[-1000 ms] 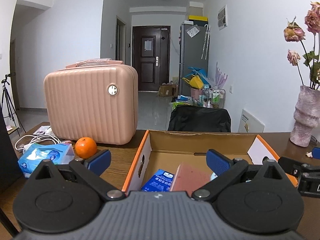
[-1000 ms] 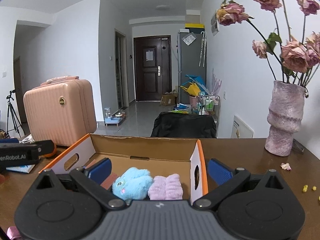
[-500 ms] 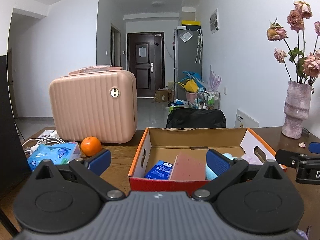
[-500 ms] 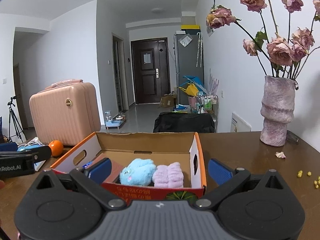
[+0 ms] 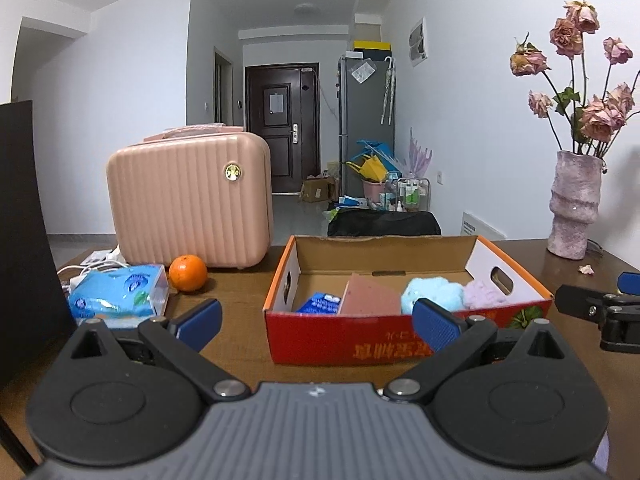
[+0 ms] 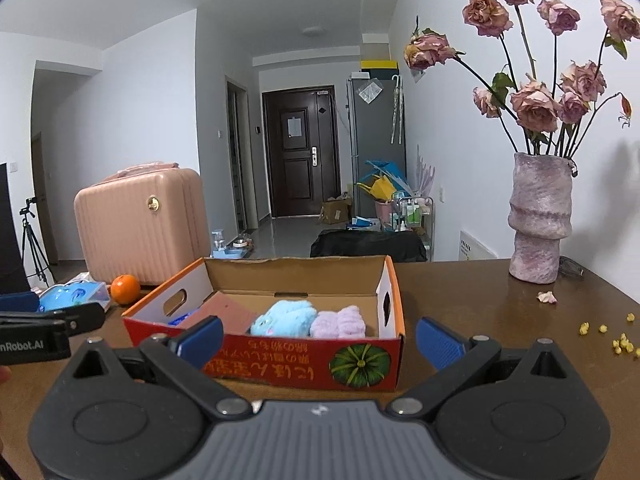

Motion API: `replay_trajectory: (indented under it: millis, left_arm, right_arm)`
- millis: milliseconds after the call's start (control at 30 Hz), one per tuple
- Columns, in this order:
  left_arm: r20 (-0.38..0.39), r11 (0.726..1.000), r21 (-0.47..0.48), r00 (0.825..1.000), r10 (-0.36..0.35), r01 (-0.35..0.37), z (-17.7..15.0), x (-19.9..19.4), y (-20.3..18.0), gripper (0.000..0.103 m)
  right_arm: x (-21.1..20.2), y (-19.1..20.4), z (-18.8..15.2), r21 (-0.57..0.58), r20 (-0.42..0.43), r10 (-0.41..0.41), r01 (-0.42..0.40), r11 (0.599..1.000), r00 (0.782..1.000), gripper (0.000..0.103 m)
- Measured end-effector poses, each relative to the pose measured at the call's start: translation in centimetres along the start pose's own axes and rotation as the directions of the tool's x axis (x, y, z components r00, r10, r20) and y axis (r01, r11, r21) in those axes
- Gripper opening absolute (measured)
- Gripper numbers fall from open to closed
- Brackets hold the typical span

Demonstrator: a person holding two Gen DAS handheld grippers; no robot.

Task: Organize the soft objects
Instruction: 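Withdraw both tools from the box back toward the remaining soft items, then grasp the lavender drawstring pouch with the right tool while the left tool approaches the clear bag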

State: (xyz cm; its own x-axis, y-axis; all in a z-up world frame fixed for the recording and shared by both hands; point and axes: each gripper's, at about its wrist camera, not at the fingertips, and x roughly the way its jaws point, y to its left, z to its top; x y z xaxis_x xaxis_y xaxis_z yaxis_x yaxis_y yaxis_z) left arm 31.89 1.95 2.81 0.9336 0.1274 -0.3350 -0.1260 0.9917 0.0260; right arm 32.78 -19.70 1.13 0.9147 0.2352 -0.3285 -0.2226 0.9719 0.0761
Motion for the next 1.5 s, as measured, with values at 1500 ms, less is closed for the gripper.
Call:
replay_trajectory:
  millis: [1500]
  left_arm:
    - [-0.097, 0.999, 0.024, 0.994, -0.044, 0.047, -8.5, -8.0, 0.1, 0.103]
  right_arm:
    - [-8.6, 1.9, -9.0, -0.066, -0.06, 0.036, -0.04, 0.997, 0.998, 0.103]
